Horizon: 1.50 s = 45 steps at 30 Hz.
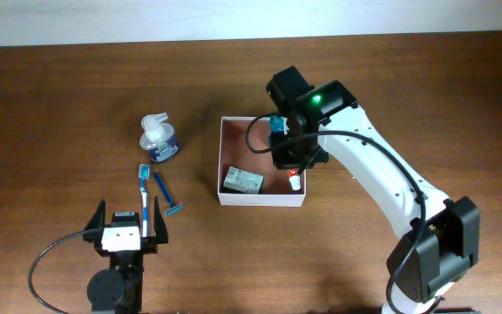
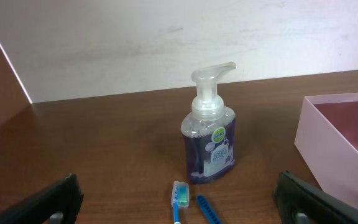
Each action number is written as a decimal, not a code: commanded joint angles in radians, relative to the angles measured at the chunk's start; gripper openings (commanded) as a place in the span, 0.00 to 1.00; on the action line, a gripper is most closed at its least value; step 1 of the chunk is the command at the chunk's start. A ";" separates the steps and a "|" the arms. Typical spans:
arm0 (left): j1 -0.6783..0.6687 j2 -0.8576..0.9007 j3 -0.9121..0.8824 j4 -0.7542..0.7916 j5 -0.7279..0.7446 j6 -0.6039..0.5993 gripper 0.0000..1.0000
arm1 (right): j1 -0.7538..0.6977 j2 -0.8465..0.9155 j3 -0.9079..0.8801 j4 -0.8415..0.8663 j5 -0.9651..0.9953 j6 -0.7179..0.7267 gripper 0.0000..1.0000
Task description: Pack container
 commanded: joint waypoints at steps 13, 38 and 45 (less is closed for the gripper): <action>0.006 -0.005 -0.004 -0.002 0.010 0.014 1.00 | 0.010 0.018 -0.118 0.186 0.023 0.011 0.55; 0.006 -0.005 -0.004 -0.002 0.010 0.014 1.00 | -0.591 -0.117 0.008 0.042 0.285 -0.072 0.98; 0.006 -0.005 -0.004 -0.002 0.010 0.014 1.00 | -0.608 -0.117 0.008 0.043 0.246 -0.072 0.99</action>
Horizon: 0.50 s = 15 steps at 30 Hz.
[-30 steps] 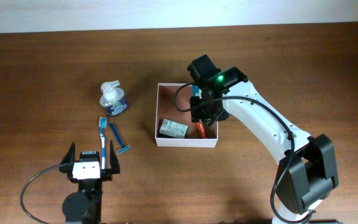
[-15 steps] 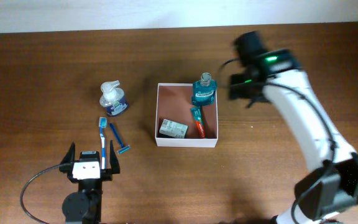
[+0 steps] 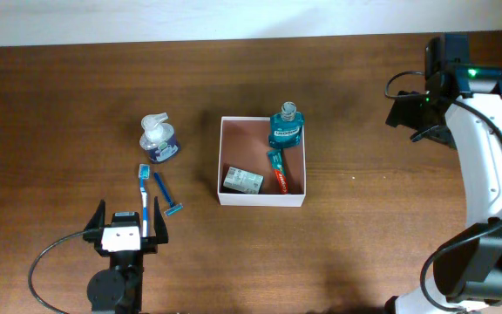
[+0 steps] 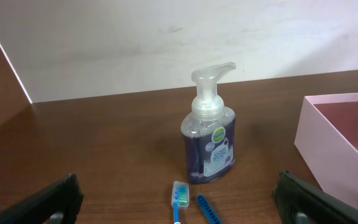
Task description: Pack container
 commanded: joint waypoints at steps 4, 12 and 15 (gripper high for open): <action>0.006 -0.005 -0.003 0.018 0.009 0.019 0.99 | -0.002 -0.008 0.013 0.000 -0.021 0.002 0.99; 0.006 0.020 0.029 0.465 0.063 0.100 1.00 | -0.002 -0.008 0.013 0.000 -0.021 0.002 0.99; 0.006 0.117 0.154 0.470 0.063 0.194 1.00 | -0.002 -0.008 0.013 0.000 -0.021 0.002 0.99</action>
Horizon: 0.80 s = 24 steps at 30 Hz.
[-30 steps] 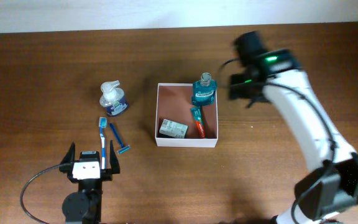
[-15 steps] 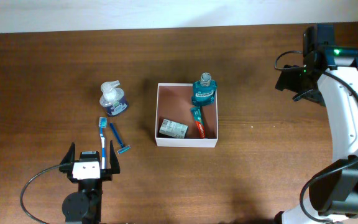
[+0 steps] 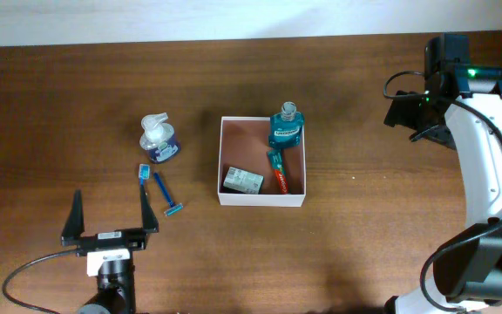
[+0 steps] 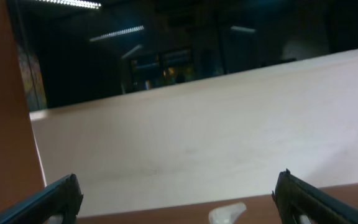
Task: Pack container
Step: 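Reach the left gripper toward the clear Dettol foam soap dispenser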
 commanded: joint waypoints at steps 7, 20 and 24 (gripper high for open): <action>0.006 0.562 0.612 -0.051 0.034 0.253 1.00 | -0.002 -0.008 0.013 0.000 -0.001 0.002 0.99; 0.006 1.169 1.146 -0.553 0.565 0.245 1.00 | -0.002 -0.008 0.013 0.000 -0.001 0.002 0.99; 0.006 1.139 1.146 -0.567 0.616 0.245 1.00 | -0.002 -0.008 0.013 0.000 -0.001 0.002 0.99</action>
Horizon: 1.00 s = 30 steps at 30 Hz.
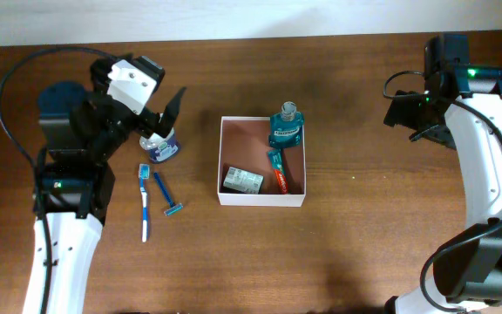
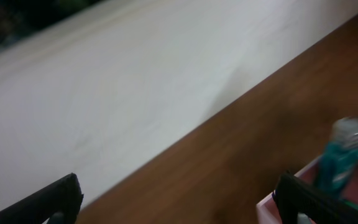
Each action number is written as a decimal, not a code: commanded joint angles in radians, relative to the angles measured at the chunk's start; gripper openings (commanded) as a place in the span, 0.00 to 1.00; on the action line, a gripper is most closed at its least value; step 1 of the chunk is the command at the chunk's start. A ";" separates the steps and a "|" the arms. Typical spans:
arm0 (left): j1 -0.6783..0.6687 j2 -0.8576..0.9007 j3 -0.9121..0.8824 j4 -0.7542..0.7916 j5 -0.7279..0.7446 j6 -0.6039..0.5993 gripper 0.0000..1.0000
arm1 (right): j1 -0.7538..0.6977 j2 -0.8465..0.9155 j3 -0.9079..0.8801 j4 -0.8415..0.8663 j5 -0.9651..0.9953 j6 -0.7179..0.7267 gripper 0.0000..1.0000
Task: Pack container
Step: 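Reach the left gripper toward the clear Dettol foam soap dispenser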
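Note:
The white box (image 1: 219, 162) in the middle of the table holds a teal mouthwash bottle (image 1: 284, 127), a toothpaste tube (image 1: 277, 172) and a small green carton (image 1: 243, 180). Left of it lie the soap pump bottle (image 1: 161, 149), a blue toothbrush (image 1: 144, 204) and a blue razor (image 1: 168, 197). My left gripper (image 1: 149, 118) hangs open, raised just over the soap bottle, which it partly hides. Its wrist view is blurred, showing the wall, bare wood, the mouthwash bottle (image 2: 347, 151) and wide-apart fingertips (image 2: 58, 200). My right gripper (image 1: 401, 112) is open at the far right, holding nothing.
A white wall runs along the table's far edge. Bare brown wood lies in front of the box and between the box and the right arm (image 1: 486, 166). The left arm (image 1: 64, 218) stretches along the left side.
My left arm has risen from the front edge, and its gripper now hangs over the soap bottle at the far left, looking across at the box. The right arm has not moved.
My right gripper was down in the box on the mouthwash bottle while the left rested open at the front edge. Then the bottle stood alone in the box's far right corner and the right arm was at the far right. The left gripper then tilted up and now hangs over the soap.

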 commanded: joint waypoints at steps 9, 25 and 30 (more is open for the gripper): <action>0.003 -0.072 0.038 -0.230 -0.116 -0.114 1.00 | -0.002 -0.008 0.013 0.000 0.002 0.002 0.99; 0.002 0.131 0.038 -0.421 -0.204 -0.578 1.00 | -0.002 -0.008 0.013 0.000 0.002 0.002 0.99; 0.002 0.146 0.038 -0.427 -0.243 -0.569 0.92 | -0.002 -0.008 0.013 0.000 0.002 0.002 0.99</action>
